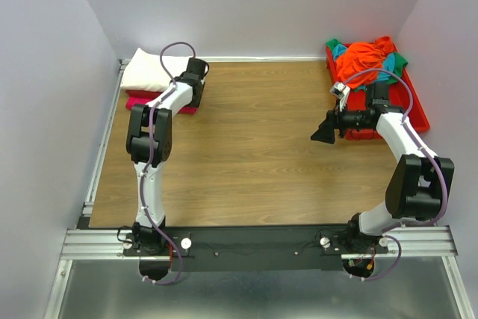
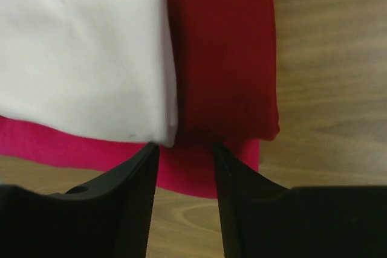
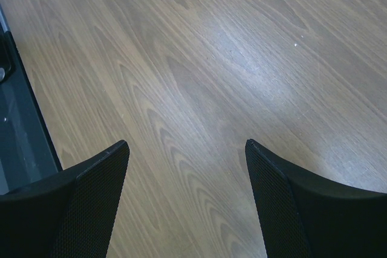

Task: Fold and stack the t-shirts
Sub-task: Neatly place the folded tshirt to the corner

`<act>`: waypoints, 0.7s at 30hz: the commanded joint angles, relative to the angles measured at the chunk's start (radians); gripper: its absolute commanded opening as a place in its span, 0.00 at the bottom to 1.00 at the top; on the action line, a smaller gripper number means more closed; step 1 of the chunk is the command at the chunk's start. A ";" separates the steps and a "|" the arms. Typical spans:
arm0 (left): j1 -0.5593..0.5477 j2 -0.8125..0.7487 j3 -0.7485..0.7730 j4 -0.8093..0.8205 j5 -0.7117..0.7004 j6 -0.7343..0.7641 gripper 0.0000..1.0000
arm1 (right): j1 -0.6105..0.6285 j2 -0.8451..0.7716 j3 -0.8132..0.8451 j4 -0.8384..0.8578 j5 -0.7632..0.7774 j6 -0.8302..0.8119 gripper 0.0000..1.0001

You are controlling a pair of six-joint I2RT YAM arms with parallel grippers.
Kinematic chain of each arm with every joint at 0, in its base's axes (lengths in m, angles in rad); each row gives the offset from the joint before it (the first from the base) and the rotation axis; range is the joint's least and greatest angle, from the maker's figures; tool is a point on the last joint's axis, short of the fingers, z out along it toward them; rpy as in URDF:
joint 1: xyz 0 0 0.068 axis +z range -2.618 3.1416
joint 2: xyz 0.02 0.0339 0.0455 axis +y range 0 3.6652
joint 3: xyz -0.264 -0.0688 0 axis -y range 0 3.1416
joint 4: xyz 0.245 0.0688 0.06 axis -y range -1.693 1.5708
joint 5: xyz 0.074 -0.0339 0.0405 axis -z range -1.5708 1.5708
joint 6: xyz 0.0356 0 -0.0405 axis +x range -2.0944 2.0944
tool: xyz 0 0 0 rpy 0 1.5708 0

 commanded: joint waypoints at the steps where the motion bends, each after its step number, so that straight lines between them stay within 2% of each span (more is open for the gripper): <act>1: -0.004 -0.153 -0.053 0.023 0.065 -0.041 0.53 | -0.007 0.011 0.027 -0.016 -0.009 -0.013 0.84; 4: 0.001 -0.250 -0.060 0.051 0.088 -0.044 0.56 | -0.007 0.009 0.027 -0.016 -0.008 -0.013 0.84; 6: 0.022 -0.291 -0.051 0.083 0.153 -0.044 0.60 | -0.007 0.009 0.027 -0.016 -0.009 -0.013 0.84; 9: 0.079 -0.347 -0.028 0.131 0.286 -0.090 0.60 | -0.005 0.012 0.027 -0.016 -0.006 -0.015 0.84; 10: 0.099 -0.356 -0.023 0.147 0.390 -0.100 0.60 | -0.005 0.011 0.027 -0.016 -0.005 -0.016 0.84; 12: 0.177 -0.345 -0.018 0.189 0.499 -0.124 0.60 | -0.007 0.011 0.027 -0.016 -0.005 -0.016 0.84; 13: 0.203 -0.321 -0.009 0.201 0.633 -0.156 0.59 | -0.005 0.012 0.026 -0.016 -0.005 -0.018 0.84; 14: 0.235 -0.304 -0.011 0.245 0.716 -0.172 0.50 | -0.005 0.011 0.026 -0.016 -0.005 -0.018 0.84; 15: 0.299 -0.267 -0.018 0.308 0.889 -0.222 0.49 | -0.005 0.011 0.026 -0.016 -0.006 -0.019 0.84; 16: 0.327 -0.244 -0.021 0.309 0.891 -0.247 0.46 | -0.007 0.012 0.026 -0.016 -0.006 -0.019 0.84; 17: 0.349 -0.221 -0.026 0.397 1.043 -0.283 0.43 | -0.005 0.014 0.026 -0.018 -0.006 -0.021 0.84; 18: 0.364 -0.198 -0.027 0.440 1.093 -0.322 0.36 | -0.007 0.015 0.026 -0.018 -0.005 -0.021 0.84; 19: 0.386 -0.152 -0.018 0.463 1.149 -0.369 0.35 | -0.005 0.015 0.026 -0.018 -0.005 -0.021 0.84; 21: 0.395 -0.102 0.009 0.531 1.177 -0.391 0.33 | -0.005 0.018 0.026 -0.018 -0.005 -0.021 0.84</act>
